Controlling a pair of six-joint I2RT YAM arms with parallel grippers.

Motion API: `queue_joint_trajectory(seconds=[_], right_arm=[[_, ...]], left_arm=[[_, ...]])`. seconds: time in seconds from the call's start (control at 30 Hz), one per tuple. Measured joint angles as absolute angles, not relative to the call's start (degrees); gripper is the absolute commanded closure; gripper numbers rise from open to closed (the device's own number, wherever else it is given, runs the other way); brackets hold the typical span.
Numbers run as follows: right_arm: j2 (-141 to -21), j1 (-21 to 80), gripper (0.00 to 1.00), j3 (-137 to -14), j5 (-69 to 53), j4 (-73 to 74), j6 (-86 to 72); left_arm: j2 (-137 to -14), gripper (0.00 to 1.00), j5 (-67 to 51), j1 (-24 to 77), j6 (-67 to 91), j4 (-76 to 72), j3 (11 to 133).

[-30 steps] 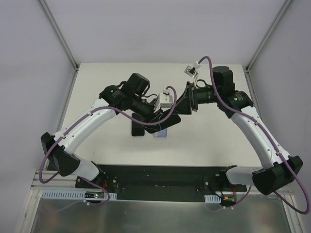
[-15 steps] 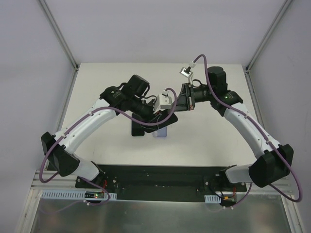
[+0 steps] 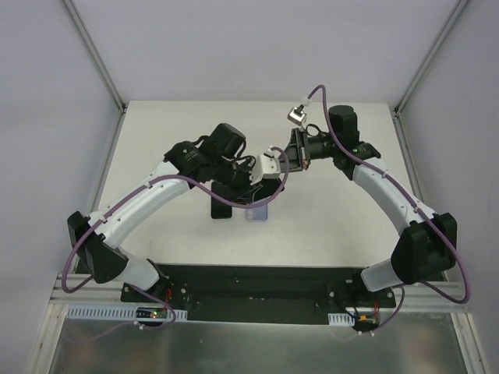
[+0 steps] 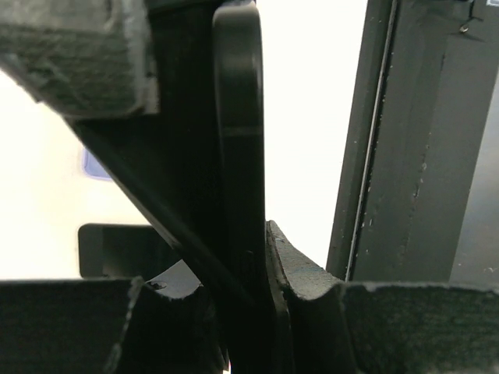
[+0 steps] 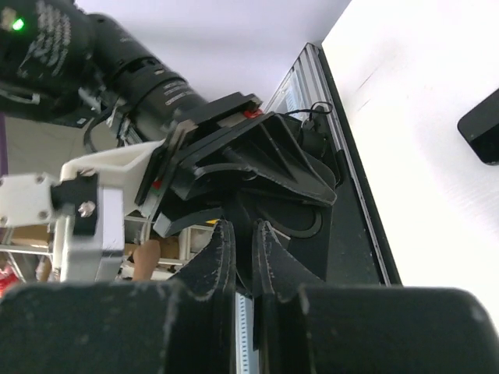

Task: Take the phone out of the phone case
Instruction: Remove the phone case from the phone.

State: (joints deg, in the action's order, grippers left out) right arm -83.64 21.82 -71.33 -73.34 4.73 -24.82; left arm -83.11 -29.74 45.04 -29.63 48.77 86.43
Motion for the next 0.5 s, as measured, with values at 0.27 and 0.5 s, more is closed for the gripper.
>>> queue_joint_trajectory(seconds=[0.27, 0.5], right_arm=[[-84.6, 21.56, 1.0, -71.33, -71.77, 6.44, -25.17], [-82.13, 22.2, 1.0, -71.33, -70.08, 10.13, -17.41]], left_arm=[[-83.64, 1.0, -27.73, 46.22, -29.65, 50.28, 87.61], [-84.12, 1.0, -28.71, 46.19, -29.34, 51.94, 88.29]])
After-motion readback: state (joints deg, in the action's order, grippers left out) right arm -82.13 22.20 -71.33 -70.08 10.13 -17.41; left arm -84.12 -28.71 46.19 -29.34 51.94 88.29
